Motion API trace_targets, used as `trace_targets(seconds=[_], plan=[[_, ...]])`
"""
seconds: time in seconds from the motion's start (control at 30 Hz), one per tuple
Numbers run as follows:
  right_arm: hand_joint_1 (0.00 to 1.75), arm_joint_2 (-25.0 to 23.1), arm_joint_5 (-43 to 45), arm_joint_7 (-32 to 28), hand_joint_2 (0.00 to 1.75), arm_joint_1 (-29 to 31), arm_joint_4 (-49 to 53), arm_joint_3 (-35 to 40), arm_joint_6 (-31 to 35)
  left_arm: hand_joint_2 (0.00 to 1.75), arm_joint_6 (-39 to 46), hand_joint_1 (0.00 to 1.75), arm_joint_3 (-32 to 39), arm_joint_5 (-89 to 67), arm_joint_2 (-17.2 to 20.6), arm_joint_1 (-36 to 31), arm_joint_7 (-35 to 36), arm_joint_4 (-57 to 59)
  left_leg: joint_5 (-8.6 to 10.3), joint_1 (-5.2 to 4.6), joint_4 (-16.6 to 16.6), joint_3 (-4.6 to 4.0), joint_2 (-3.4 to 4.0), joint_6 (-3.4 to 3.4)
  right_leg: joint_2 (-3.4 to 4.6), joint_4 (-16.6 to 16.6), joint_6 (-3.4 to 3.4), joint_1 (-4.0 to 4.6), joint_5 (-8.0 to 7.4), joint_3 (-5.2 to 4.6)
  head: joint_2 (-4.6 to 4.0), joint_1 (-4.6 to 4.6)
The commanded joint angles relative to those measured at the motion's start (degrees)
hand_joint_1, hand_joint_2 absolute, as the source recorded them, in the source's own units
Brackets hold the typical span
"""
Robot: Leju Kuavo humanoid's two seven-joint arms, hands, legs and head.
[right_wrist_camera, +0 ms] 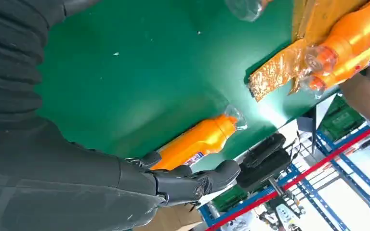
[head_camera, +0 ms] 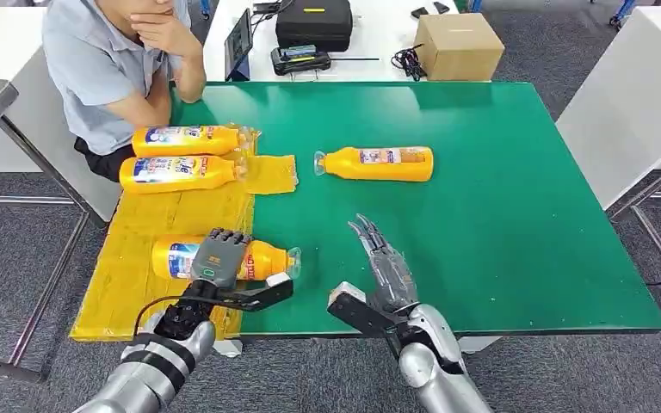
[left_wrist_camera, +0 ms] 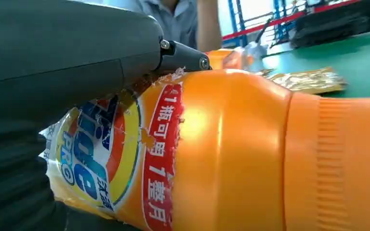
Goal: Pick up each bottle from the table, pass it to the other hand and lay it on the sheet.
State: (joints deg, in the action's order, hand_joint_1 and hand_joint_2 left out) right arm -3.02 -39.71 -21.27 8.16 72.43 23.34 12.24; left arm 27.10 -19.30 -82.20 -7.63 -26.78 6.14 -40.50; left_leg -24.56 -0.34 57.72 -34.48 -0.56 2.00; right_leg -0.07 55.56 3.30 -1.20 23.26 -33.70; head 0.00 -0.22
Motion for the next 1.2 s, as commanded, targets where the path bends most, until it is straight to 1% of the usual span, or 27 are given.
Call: trace_targets(seconds=[0.03,0.27,0.37,0.4,0.47,0.5,0.53,0.57,0.63,0.7,0.77,0.8,0.9,0.97,1.13,1.2], plan=[[0.0,-0.45,0.3,-0.25,1.75,2.28,-3.46,-0.66,-0.51,1.75,-0.14,1.75,-0.73,-0.37,2.55,-4.47,-0.17,9.98,-0.07,0.04,-0.04,0.23,0.16,-0.1,0.13,-0.05,-0.12,0.05,0.02,0.2,0.0,-0.04],[0.0,-0.37,0.85,-0.4,1.75,2.63,-4.32,-0.65,-0.79,1.75,0.53,1.75,0.98,0.23,2.23,-5.21,0.08,12.09,-0.04,0.04,-0.04,0.23,0.17,-0.11,0.15,-0.05,-0.13,0.05,-0.02,0.21,0.0,0.0],[0.0,-0.36,1.09,-0.58,1.75,3.06,-4.91,-0.54,-0.92,1.75,0.31,1.75,1.31,0.76,2.45,-6.04,-1.08,13.09,-0.06,0.08,0.0,0.3,0.19,-0.15,0.16,-0.02,-0.18,0.09,0.0,0.26,0.0,0.0],[0.0,-0.36,1.09,-0.58,1.75,3.06,-4.91,-0.54,-0.92,1.75,0.31,1.75,1.31,0.76,2.45,-6.04,-1.08,13.09,-0.01,0.02,-0.02,0.24,0.13,-0.09,0.11,-0.02,-0.1,0.03,-0.02,0.2,0.0,-0.02],[0.0,-0.36,1.23,-0.67,1.75,3.23,-5.2,-0.36,-1.16,1.75,0.4,1.75,1.73,1.33,2.38,-6.18,-2.11,13.26,-0.05,0.1,-0.01,0.35,0.25,-0.21,0.2,-0.04,-0.21,0.12,-0.01,0.31,0.0,-0.02],[0.0,-0.44,1.34,-0.72,1.75,3.2,-5.25,-0.34,-1.19,1.75,-0.03,1.61,2.48,2.25,1.99,-6.12,-2.24,13.48,0.0,0.05,-0.03,0.29,0.17,-0.16,0.15,-0.03,-0.14,0.06,-0.03,0.24,0.0,-0.02],[0.0,-0.5,1.47,-0.76,1.75,3.18,-5.21,-0.34,-1.24,1.75,-0.5,0.58,3.06,3.13,1.55,-6.11,-2.97,13.51,-0.03,0.1,-0.01,0.35,0.22,-0.21,0.18,-0.03,-0.2,0.12,-0.02,0.31,0.0,-0.02],[0.0,-0.5,1.49,-0.76,1.75,3.2,-5.22,-0.3,-1.27,1.75,-0.68,0.23,2.98,3.24,1.44,-6.02,-3.47,13.52,0.02,0.04,-0.03,0.3,0.15,-0.18,0.13,-0.02,-0.14,0.05,-0.03,0.26,0.0,-0.02],[0.0,-0.48,1.56,-0.78,1.75,3.15,-5.19,-0.26,-1.34,1.75,-1.27,0.0,3.16,3.69,1.17,-5.82,-3.79,13.73,-0.01,0.1,-0.01,0.38,0.21,-0.25,0.17,-0.02,-0.22,0.11,-0.01,0.34,0.0,-0.02],[0.0,-0.45,1.76,-0.8,1.75,3.13,-5.1,-0.33,-1.38,1.75,-0.7,0.0,3.61,4.22,1.0,-5.55,-3.21,13.62,0.03,0.04,-0.04,0.31,0.12,-0.18,0.1,-0.02,-0.14,0.04,-0.03,0.28,0.0,-0.02],[0.0,-0.44,1.94,-0.76,1.75,3.16,-5.06,-0.57,-1.4,1.75,-2.96,0.0,4.68,6.08,0.62,-5.89,-4.18,14.41,-0.02,0.11,-0.02,0.4,0.2,-0.25,0.16,-0.06,-0.34,0.13,-0.09,0.37,0.0,0.0],[0.0,-0.4,1.96,-0.76,1.75,3.22,-5.1,-0.6,-1.49,1.75,-3.7,0.0,4.96,6.83,0.68,-5.93,-5.22,14.52,0.02,0.05,-0.03,0.35,0.17,-0.2,0.14,-0.02,-0.27,0.06,-0.09,0.3,0.0,-0.02],[0.0,-0.45,2.15,-0.74,1.75,3.29,-5.29,-0.79,-1.66,1.75,-4.88,0.0,4.74,6.9,0.79,-6.04,-5.17,15.09,0.01,0.07,-0.03,0.38,0.17,-0.22,0.13,-0.03,-0.32,0.09,-0.09,0.33,0.0,0.0],[0.0,-0.53,2.35,-0.75,1.75,3.32,-5.47,-0.98,-1.78,1.75,-7.1,0.0,5.68,8.58,0.52,-6.09,-5.83,15.55,0.02,0.04,-0.05,0.38,0.2,-0.21,0.16,-0.01,-0.29,0.05,-0.1,0.31,0.0,-0.02],[0.0,-0.5,2.35,-0.75,1.75,3.37,-5.47,-1.0,-1.78,1.75,-7.14,0.0,5.64,8.57,0.45,-6.0,-5.88,15.59,0.04,0.01,-0.08,0.46,0.15,-0.17,0.13,-0.03,-0.25,0.02,-0.1,0.4,0.0,-0.02],[0.0,-0.53,2.47,-0.77,1.75,3.55,-5.74,-1.13,-1.92,1.75,-8.86,0.0,5.61,9.02,0.47,-6.05,-5.94,15.89,-0.01,0.09,-0.06,0.54,0.25,-0.25,0.2,-0.06,-0.34,0.11,-0.09,0.47,0.0,0.0]])
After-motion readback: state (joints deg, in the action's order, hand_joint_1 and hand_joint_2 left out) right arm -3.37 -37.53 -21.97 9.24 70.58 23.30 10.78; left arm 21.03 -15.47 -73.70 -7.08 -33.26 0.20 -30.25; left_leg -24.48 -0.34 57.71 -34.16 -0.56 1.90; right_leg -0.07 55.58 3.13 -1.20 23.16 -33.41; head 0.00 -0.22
